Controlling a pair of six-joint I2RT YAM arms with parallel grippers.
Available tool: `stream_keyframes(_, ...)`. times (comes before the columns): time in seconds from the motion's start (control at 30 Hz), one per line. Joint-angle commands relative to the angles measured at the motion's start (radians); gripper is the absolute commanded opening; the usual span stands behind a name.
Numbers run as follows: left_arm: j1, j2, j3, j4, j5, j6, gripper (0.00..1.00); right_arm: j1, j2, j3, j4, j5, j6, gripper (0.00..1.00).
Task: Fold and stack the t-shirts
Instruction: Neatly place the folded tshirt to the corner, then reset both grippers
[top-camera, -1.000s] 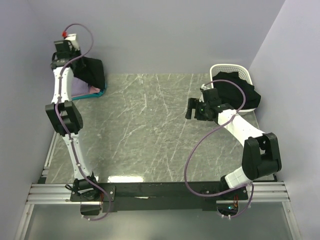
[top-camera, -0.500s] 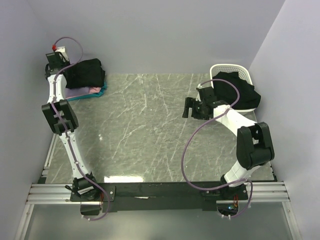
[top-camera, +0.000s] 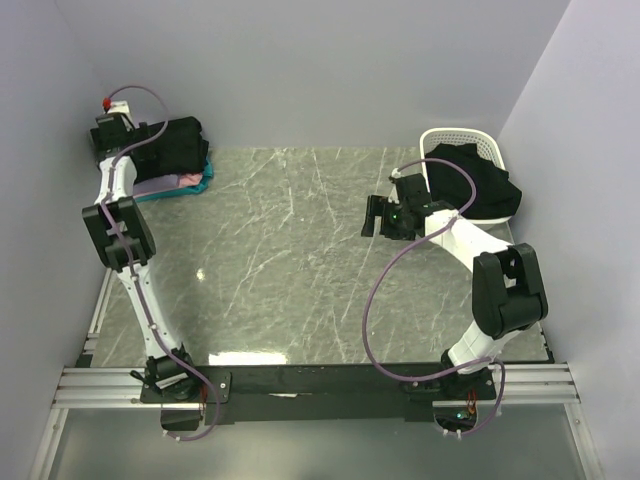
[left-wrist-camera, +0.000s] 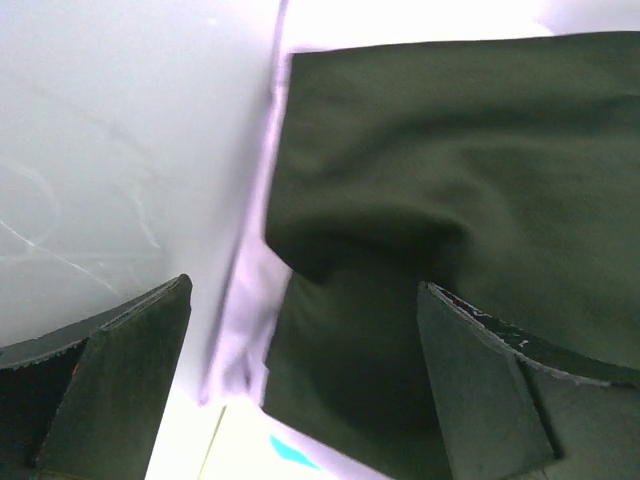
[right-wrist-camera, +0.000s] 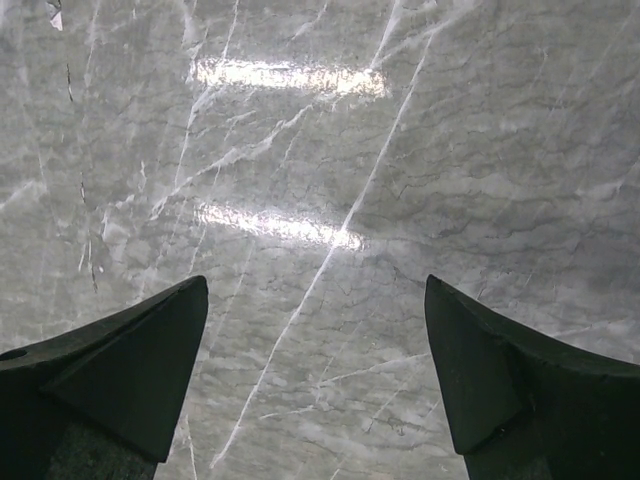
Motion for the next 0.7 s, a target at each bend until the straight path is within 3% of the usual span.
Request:
stream_keyframes(0.0, -0.046, -0.194, -0.011, 0.017, 0.016, -0.032, 0.99, 0.008, -0.049, 0.016, 0.041, 0.0, 0.0, 0.95)
stream_keyframes(0.23, -0.264, -0.499, -0.172, -0.012, 0.01, -0.072, 0.99, 0.014, -0.117, 0.01, 0.041, 0.046, -0.005, 0.96)
stream_keyframes(0.37, -0.391, -0.642, -0.28, -0.069, 0.075, -0.21, 0.99, 0.022, -0.181, -0.002, 0.031, 0.071, -0.011, 0.98)
stream_keyframes(0.47, -0.486, -0.786, -0.447, -0.062, 0.132, -0.293, 1.0, 0.026, -0.23, -0.017, 0.018, 0.078, -0.014, 0.99)
stream_keyframes(0.6, -0.62, -1.0, -0.803, 0.064, 0.203, -0.37, 0.99, 0.028, -0.316, -0.089, 0.028, 0.104, -0.011, 1.0)
stream_keyframes(0.67, -0.667, -1.106, -0.899, 0.083, 0.177, -0.408, 0.99, 0.029, -0.365, -0.117, 0.027, 0.109, -0.008, 1.0)
